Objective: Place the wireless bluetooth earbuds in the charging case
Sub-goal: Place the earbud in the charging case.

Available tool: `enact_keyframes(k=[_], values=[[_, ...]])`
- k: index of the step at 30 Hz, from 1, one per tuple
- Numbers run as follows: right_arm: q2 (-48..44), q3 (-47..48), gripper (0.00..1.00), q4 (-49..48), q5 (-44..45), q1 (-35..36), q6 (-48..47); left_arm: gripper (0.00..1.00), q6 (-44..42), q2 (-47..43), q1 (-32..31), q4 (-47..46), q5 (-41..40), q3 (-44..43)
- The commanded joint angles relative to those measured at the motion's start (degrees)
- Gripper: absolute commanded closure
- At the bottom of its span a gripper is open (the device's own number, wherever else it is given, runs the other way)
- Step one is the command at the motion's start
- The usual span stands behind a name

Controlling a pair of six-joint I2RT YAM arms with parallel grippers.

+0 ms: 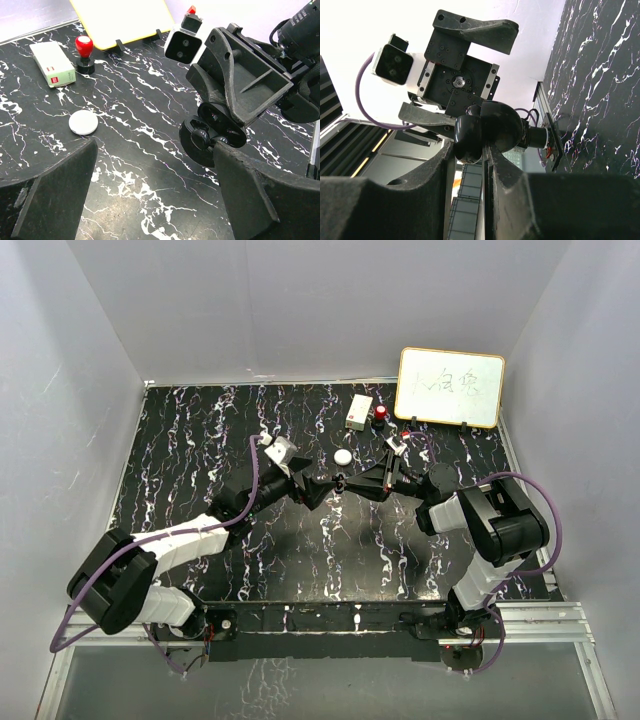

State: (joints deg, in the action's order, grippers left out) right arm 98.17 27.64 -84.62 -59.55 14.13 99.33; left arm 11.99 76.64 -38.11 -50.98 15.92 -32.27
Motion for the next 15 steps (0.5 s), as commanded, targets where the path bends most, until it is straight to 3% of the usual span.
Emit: enact_keyframes(k=[1,15], values=[[-2.36,0.49,1.0,-19.37,0.39,0.1,-0.45,0.01,-1.35,0.0,-0.21,-0.07,-1.08,-1.92],[-2.59,0.4,1.0,-19.44,0.23,0.06,-0.45,0.01,-2.49,-0.83,-0.21,1.12,-3.17,-1.34]])
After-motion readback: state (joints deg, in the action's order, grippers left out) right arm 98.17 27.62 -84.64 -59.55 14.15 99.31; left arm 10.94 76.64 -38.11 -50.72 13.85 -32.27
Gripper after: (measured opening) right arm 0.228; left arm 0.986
